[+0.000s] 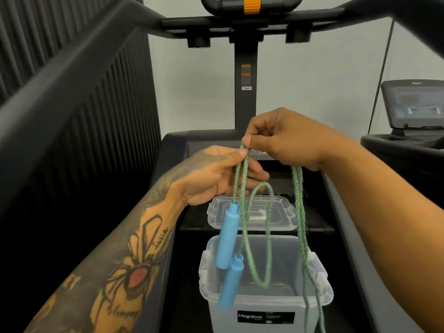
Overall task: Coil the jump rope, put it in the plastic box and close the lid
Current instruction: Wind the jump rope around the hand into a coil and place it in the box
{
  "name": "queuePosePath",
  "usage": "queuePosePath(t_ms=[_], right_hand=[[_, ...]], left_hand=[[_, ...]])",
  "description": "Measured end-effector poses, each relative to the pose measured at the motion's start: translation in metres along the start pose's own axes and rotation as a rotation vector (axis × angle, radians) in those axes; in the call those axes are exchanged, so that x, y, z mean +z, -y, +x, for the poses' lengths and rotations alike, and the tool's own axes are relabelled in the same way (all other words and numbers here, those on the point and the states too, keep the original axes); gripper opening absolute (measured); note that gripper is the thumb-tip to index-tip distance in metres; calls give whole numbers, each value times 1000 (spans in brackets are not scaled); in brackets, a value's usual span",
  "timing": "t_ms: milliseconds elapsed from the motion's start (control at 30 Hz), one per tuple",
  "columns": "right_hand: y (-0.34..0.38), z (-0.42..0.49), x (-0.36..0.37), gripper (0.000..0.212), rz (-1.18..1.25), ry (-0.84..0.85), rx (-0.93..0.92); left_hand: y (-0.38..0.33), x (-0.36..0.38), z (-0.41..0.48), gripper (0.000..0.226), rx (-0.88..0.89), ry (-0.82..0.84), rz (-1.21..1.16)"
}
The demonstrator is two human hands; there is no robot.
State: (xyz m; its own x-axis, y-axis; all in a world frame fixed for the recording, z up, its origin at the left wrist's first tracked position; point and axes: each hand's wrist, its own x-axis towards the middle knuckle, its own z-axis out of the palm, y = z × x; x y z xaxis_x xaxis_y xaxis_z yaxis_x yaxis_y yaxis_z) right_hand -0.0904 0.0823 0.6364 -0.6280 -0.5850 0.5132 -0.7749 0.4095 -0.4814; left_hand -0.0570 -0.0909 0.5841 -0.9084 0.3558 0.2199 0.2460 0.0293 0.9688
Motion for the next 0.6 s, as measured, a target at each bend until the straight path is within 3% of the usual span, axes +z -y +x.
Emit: queuePosePath(t_ms=[267,467,600], right_hand=[[-5,1,-3,18,85,98,119],[-7,2,-4,25,83,172,100],[-12,7,-2,23,86,147,43]], left_hand=[[-2,-2,6,27,163,-186,227],[1,-3,6,34,118,-84,-28],[4,-7,7,28,31,-8,-33]])
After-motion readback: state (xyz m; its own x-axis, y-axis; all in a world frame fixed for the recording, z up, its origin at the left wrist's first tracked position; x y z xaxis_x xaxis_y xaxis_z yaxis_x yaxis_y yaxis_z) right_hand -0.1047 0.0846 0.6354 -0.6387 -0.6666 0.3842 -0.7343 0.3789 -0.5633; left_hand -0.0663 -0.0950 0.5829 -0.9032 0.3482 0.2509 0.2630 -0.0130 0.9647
